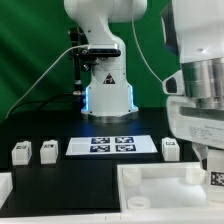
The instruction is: Assemble one leg
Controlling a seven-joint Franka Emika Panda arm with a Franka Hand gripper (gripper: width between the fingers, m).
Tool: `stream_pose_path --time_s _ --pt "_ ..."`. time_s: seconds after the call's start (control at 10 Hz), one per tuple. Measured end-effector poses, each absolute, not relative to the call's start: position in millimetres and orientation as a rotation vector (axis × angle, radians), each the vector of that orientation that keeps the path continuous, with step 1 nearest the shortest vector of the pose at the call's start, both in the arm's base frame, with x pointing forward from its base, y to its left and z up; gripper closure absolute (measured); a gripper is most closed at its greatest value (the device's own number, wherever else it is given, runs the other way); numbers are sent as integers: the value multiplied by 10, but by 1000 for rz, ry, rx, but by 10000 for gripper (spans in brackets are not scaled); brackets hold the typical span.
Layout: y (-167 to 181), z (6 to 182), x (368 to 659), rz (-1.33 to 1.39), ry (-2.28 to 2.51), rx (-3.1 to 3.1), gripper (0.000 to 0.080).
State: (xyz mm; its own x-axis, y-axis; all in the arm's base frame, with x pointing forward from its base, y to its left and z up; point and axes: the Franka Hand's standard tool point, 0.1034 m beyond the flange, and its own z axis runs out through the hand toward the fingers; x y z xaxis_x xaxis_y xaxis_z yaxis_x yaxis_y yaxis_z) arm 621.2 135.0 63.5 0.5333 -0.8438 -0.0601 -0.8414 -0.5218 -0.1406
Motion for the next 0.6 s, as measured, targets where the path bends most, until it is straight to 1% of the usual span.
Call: stream_pose_path --time_s 0.3,0.4,0.5,0.6 --pt "1311 631 6239 -83 988 -2835 151" --pt "1236 678 6297 -114 446 -3022 151" --pt "1162 708 6355 -126 292 -3045 151" --pt "1176 689 6337 -126 274 -3046 263"
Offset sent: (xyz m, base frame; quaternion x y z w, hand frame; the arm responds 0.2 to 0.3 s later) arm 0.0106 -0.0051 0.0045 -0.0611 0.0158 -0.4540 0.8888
